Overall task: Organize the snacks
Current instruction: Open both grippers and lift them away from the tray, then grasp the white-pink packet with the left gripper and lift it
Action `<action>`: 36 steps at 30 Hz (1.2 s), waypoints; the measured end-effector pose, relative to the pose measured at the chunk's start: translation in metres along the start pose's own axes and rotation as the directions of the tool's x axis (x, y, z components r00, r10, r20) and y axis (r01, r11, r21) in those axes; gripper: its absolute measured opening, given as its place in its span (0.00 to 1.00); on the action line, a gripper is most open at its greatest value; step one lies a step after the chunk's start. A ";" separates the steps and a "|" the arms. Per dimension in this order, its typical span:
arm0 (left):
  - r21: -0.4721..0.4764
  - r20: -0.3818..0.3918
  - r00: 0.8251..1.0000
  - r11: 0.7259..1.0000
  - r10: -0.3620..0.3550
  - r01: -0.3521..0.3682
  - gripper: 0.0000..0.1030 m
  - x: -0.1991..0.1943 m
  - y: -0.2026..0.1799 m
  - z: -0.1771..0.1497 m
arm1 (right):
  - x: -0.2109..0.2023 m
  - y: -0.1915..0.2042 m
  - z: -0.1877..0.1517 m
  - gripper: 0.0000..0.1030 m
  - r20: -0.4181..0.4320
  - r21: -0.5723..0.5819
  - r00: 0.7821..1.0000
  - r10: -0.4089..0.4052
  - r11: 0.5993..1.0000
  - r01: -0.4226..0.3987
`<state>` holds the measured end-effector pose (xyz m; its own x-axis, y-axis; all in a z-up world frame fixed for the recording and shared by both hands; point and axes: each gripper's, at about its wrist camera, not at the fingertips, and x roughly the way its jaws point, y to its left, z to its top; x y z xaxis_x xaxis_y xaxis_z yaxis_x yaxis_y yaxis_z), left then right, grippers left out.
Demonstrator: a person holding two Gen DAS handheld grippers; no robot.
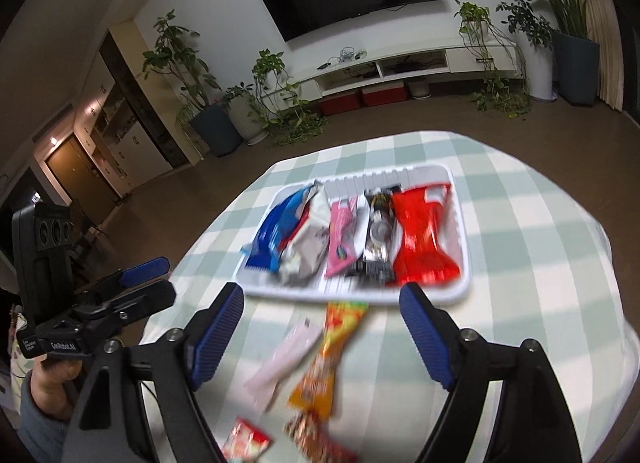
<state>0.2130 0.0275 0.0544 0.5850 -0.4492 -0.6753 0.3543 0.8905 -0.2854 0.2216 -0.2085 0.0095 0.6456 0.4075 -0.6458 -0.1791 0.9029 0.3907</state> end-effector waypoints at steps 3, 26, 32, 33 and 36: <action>0.058 -0.061 0.998 0.998 0.025 -0.022 1.00 -0.013 -0.015 -0.028 | -0.021 -0.005 -0.026 0.80 0.010 0.027 1.000 0.017 1.000 -0.017; 0.102 -0.176 0.984 0.995 0.040 -0.022 0.99 -0.024 -0.042 -0.126 | -0.060 0.018 -0.160 0.80 -0.074 0.037 0.997 0.021 0.999 -0.018; 0.124 -0.208 0.974 0.990 0.094 -0.069 0.94 0.024 -0.046 -0.087 | -0.062 0.012 -0.159 0.80 -0.058 0.045 0.998 -0.008 0.999 0.011; 0.128 -0.213 0.971 0.989 0.105 -0.079 0.89 0.031 -0.044 -0.081 | -0.062 0.010 -0.158 0.80 -0.055 0.046 0.998 -0.015 0.999 0.018; 0.128 -0.239 0.961 0.985 0.142 -0.114 0.74 0.060 -0.036 -0.064 | -0.062 0.004 -0.158 0.80 -0.054 0.051 0.998 -0.029 0.998 0.032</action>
<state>0.1887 -0.0270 -0.0190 0.4382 -0.2877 -0.8516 0.3760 0.9192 -0.1171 0.0639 -0.2083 -0.0525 0.6096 0.3875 -0.6916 -0.1202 0.9075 0.4026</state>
